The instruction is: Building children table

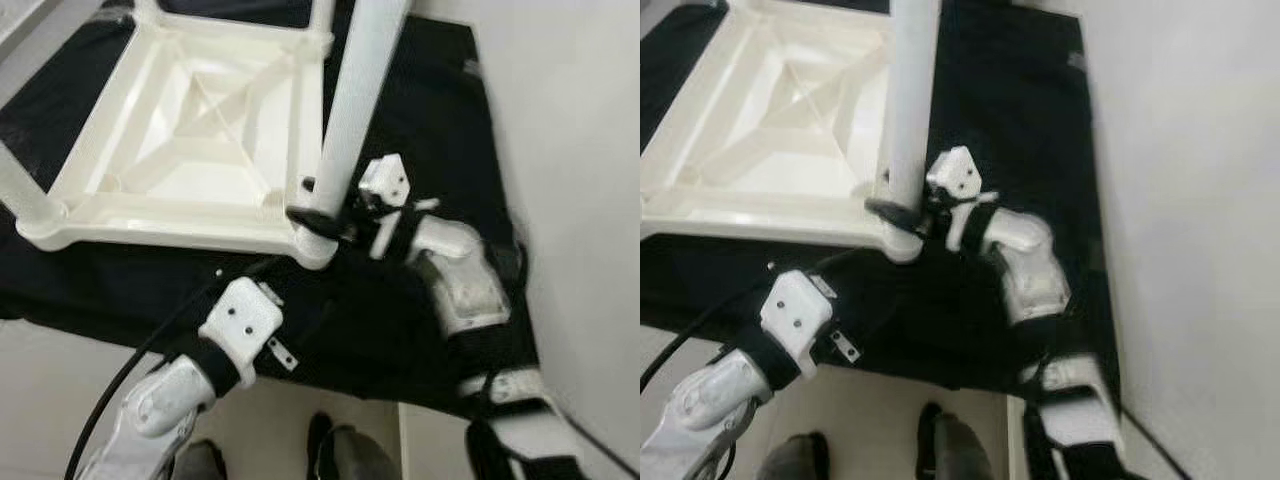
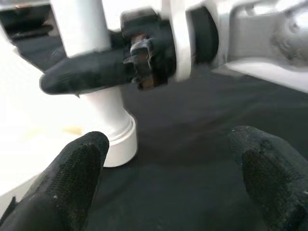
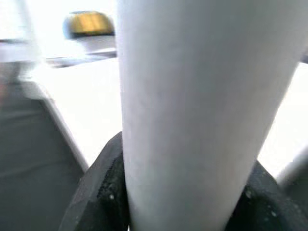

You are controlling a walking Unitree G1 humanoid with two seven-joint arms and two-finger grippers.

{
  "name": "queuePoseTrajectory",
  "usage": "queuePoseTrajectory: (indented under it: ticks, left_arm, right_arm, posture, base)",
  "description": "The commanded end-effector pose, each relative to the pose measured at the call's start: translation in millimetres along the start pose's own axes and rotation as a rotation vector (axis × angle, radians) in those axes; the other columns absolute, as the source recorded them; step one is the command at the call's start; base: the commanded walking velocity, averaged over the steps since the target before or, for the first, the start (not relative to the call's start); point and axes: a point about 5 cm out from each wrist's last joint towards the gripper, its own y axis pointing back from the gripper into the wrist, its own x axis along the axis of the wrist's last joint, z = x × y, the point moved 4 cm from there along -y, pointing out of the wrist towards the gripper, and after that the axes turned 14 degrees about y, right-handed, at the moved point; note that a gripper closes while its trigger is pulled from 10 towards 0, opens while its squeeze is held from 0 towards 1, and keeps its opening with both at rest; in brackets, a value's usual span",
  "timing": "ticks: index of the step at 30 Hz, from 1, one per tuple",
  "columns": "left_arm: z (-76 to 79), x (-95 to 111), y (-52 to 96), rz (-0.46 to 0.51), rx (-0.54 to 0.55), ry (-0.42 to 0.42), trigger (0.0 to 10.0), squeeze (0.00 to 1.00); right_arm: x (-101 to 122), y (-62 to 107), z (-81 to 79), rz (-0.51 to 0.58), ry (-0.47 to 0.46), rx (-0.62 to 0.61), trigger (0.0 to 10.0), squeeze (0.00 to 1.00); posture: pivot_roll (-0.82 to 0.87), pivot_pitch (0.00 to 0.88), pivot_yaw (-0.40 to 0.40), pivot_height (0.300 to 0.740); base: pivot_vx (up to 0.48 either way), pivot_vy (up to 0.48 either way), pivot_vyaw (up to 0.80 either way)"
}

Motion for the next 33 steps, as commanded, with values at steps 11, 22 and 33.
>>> queuePoseTrajectory:
  ticks: [11,22,33]
  left_arm:
    - [7.3,-5,-4.1,-0.007,-0.034,0.013,10.0,0.00]
    - [0.3,-4,-1.8,-0.008,-0.007,-0.004,10.0,0.00]
    - [-3.5,-2,-3.0,0.001,0.008,-0.017,10.0,0.00]
  right_arm:
    - [-43,10.9,-42.1,-0.271,-0.070,0.025,2.9,0.00]
    - [16,-13.3,-50.8,-0.026,-0.161,0.172,10.0,0.95]
    - [33,-19.9,-32.8,0.124,-0.079,0.399,10.0,0.00]
  posture:
    - [0.11,0.246,-0.156,0.740]
    - [0.12,0.232,-0.157,0.740]
    - [0.14,0.238,-0.171,0.740]
  base:
    - [0.000,0.000,0.00]
    - [0.000,0.000,0.00]
    - [0.000,0.000,0.00]
